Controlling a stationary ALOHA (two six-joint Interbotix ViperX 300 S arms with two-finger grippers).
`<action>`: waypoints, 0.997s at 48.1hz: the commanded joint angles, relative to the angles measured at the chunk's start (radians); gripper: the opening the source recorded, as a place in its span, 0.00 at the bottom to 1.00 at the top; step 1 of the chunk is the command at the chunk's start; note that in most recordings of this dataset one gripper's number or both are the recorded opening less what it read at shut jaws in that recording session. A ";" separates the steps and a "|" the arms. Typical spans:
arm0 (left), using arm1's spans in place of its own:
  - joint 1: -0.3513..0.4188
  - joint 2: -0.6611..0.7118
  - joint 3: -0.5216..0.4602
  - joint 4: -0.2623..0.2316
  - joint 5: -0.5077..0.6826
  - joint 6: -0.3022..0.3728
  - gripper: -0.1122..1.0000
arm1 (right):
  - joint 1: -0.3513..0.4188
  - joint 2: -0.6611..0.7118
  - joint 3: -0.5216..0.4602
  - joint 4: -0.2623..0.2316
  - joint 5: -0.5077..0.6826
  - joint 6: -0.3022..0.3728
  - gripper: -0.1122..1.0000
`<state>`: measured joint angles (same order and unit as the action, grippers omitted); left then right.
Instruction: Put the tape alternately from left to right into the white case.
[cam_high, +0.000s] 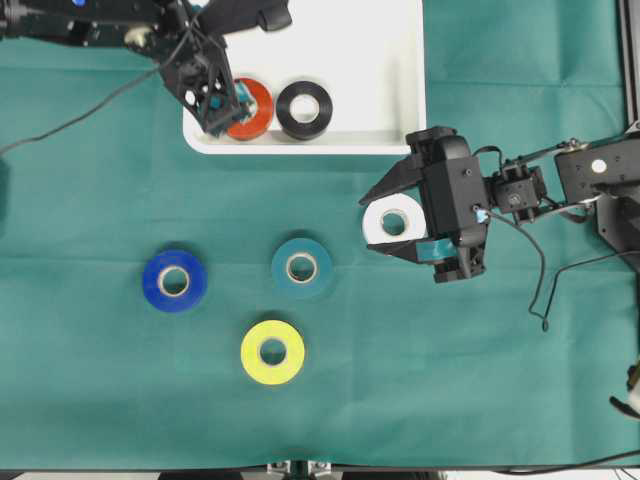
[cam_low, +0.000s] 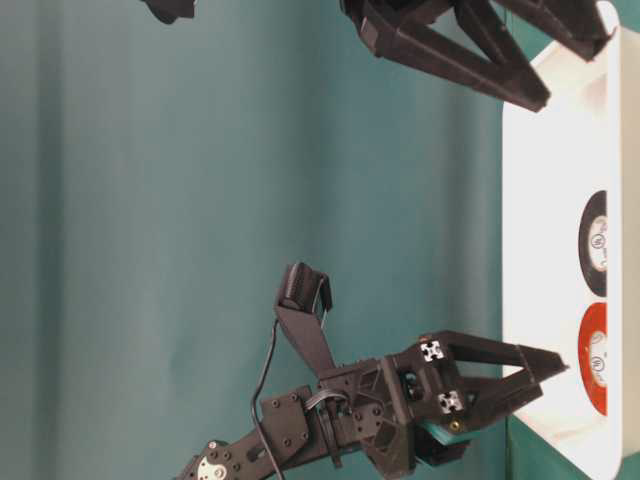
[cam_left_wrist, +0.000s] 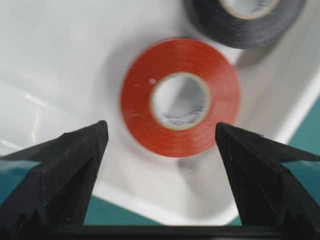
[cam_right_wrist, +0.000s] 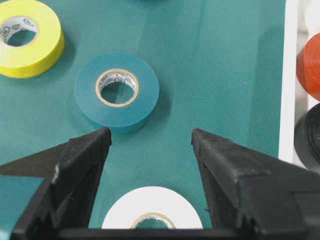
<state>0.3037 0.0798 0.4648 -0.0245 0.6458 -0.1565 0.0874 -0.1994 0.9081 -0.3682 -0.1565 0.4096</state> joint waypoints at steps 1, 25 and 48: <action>-0.044 -0.040 -0.005 0.000 -0.011 0.012 0.86 | 0.002 -0.008 -0.020 0.003 -0.009 0.000 0.74; -0.285 -0.115 0.072 0.000 -0.058 0.031 0.86 | 0.002 -0.006 -0.018 0.002 -0.009 0.000 0.74; -0.402 -0.130 0.167 0.003 -0.213 0.051 0.86 | 0.002 0.028 -0.032 0.002 -0.009 0.000 0.74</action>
<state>-0.0828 -0.0245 0.6320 -0.0230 0.4648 -0.1150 0.0874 -0.1641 0.8989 -0.3682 -0.1565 0.4096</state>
